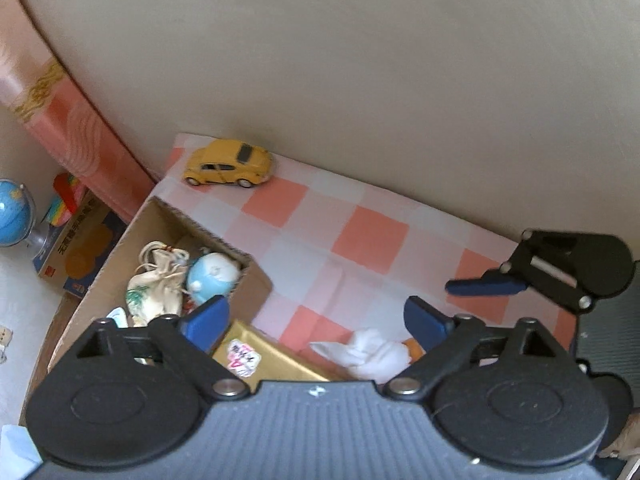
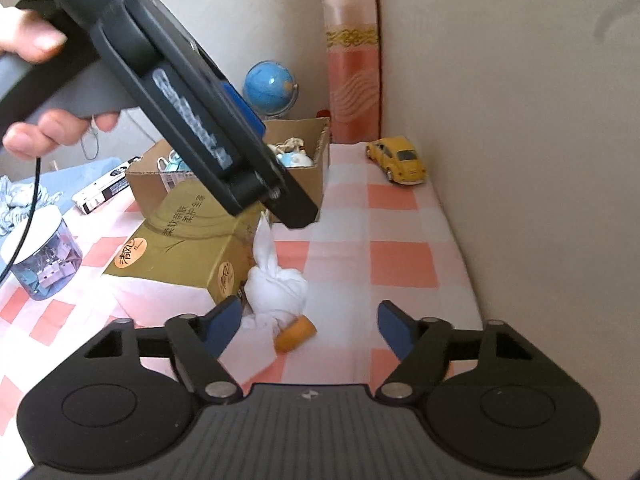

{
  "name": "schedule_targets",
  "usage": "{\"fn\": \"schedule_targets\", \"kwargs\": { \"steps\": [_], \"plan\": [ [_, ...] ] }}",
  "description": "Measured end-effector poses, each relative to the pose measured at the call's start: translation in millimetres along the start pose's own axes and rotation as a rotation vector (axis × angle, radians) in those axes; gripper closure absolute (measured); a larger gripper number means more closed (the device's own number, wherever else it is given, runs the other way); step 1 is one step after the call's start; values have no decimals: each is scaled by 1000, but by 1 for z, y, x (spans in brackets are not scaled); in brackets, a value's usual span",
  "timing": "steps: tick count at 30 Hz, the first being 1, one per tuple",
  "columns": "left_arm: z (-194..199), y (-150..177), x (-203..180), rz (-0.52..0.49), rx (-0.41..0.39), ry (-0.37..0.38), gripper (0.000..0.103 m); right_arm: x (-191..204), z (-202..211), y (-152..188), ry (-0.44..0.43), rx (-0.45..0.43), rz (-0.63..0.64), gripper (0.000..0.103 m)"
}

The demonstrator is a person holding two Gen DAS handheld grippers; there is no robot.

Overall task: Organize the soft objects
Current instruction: 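Close the right gripper on the white knotted cloth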

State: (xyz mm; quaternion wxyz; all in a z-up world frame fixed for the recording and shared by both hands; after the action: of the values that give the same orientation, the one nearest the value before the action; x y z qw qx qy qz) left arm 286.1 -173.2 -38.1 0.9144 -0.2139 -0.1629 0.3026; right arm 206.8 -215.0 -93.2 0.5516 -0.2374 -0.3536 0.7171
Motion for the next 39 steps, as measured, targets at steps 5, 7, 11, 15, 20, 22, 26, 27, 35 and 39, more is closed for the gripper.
{"fn": "schedule_targets", "kwargs": {
  "steps": [5,7,11,15,20,22,26,27,35,39],
  "plan": [
    [-4,5,14,36,-9,-1,8,1,-15,-3,-18,18,10,41],
    [-6,7,18,50,-11,5,8,2,-18,-4,-28,20,13,41],
    [-11,11,23,66,-11,17,8,5,-24,-4,-49,29,23,41],
    [-15,13,26,70,-14,18,8,8,-30,-2,-55,45,32,43],
    [-18,14,28,81,-11,27,8,12,-36,-1,-77,47,39,56],
    [-20,14,29,81,-10,29,8,13,-37,-1,-82,45,43,63],
    [-22,15,30,88,-7,31,8,12,-35,-2,-82,31,37,65],
    [-22,15,30,89,-8,30,8,12,-34,-3,-80,26,35,65],
    [-10,15,29,90,-28,19,8,8,-14,-10,-33,-2,35,65],
    [-4,17,25,84,-35,18,8,3,2,-5,8,4,37,65]
  ]
}}
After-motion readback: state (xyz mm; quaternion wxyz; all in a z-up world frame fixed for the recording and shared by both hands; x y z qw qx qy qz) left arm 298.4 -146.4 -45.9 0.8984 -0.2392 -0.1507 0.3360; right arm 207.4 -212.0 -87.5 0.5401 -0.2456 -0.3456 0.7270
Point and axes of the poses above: each gripper's, at about its wrist camera, not at the fingertips, and z roughly against the way its jaws point, x to its left, y to its underside, the point moved 7 cm from there along -z, roughly the way its jaws point, and after that the axes turned 1 degree about -x, right-handed, at the moved point
